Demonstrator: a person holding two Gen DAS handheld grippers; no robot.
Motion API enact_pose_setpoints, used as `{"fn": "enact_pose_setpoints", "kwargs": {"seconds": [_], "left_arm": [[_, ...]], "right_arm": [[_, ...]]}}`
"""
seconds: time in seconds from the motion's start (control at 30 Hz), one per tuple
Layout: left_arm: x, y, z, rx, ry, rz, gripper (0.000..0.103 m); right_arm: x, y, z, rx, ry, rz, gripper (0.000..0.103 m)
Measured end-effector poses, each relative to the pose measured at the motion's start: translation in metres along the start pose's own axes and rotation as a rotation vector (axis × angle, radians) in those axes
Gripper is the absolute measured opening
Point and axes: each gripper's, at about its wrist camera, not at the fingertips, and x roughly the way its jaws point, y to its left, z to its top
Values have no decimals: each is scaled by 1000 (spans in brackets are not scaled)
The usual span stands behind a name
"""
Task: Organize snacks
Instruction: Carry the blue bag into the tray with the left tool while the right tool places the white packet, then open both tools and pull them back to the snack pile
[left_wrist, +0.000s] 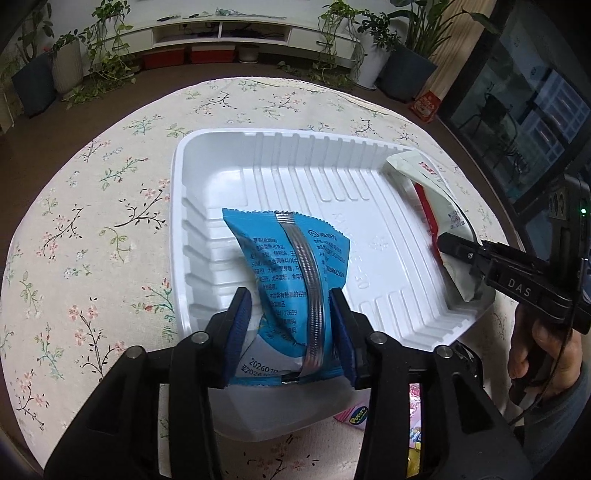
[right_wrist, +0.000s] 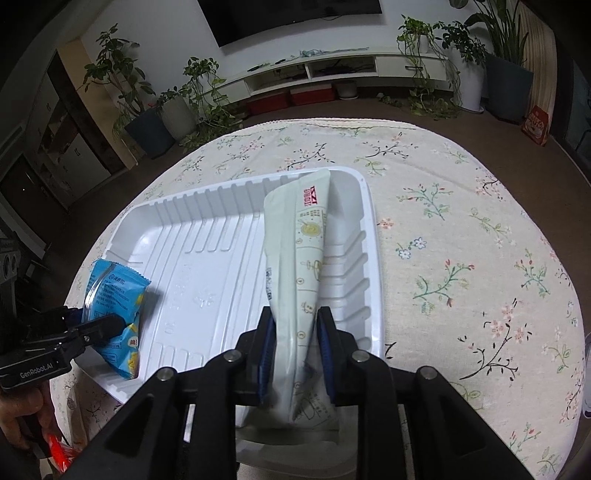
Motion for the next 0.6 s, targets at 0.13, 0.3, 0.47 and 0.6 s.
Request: {"fn": "enact_pose_setpoints", "kwargs": {"seconds": [0.13, 0.3, 0.47, 0.6], "left_arm": [[-2, -4, 0, 15, -5, 2, 53], [-6, -9, 1, 25, -15, -5, 64], [-18, -10, 2, 16, -49, -2, 75], [-41, -7, 2, -2, -100, -22, 75]], "right_arm": [[-2, 3, 0, -14, -8, -12, 33], [-6, 9, 1, -33, -15, -4, 52], [-19, 12, 1, -50, -60, -30, 64], [-30, 11, 2, -50, -87, -36, 68]]}}
